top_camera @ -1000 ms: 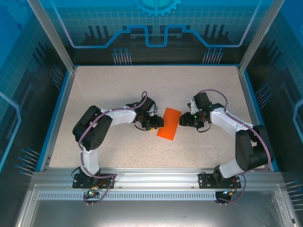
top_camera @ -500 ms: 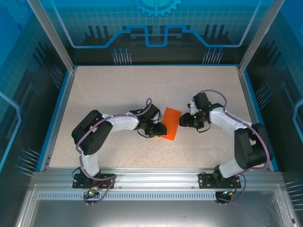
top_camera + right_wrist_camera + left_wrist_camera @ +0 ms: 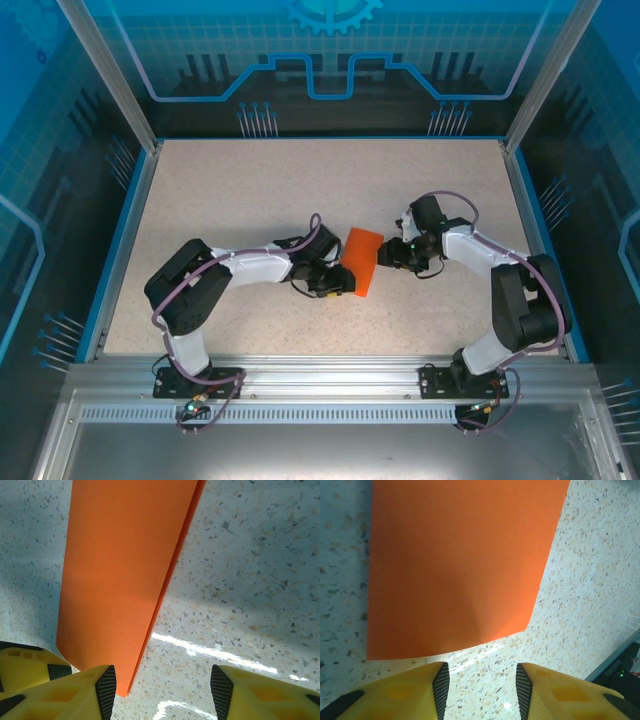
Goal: Fold a paper plane with a square sheet of paper (fold left side to right side)
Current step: First fold the square sheet of paper in half at the center of the table, then move the paper to the center of the table.
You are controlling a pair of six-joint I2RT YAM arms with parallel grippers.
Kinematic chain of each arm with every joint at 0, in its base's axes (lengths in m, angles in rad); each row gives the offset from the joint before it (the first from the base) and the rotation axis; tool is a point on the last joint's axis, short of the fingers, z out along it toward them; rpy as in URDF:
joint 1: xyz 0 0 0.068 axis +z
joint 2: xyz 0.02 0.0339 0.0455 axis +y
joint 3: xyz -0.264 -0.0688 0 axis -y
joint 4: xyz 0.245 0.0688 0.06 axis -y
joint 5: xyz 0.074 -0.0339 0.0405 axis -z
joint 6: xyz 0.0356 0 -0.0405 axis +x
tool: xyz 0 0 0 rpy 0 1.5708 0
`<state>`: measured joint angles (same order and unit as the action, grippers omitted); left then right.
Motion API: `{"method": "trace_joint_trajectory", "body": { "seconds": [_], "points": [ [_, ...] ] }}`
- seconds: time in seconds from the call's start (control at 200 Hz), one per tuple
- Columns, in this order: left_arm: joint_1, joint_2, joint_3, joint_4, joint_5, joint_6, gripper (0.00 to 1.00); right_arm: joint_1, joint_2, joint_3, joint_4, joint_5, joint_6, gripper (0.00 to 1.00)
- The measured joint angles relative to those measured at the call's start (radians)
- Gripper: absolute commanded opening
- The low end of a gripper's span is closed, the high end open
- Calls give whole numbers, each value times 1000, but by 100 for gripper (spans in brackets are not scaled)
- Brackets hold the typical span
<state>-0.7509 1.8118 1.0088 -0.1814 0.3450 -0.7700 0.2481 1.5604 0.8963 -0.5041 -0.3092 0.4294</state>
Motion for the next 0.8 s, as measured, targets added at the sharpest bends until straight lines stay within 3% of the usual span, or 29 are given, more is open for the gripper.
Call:
{"method": "trace_joint_trajectory", "body": {
  "seconds": [0.385, 0.8],
  "points": [
    [11, -86, 13, -82, -62, 13, 49, 0, 0, -32, 5, -21, 5, 56],
    [47, -114, 21, -102, -74, 29, 50, 0, 83, -39, 170, -154, 199, 58]
  ]
}}
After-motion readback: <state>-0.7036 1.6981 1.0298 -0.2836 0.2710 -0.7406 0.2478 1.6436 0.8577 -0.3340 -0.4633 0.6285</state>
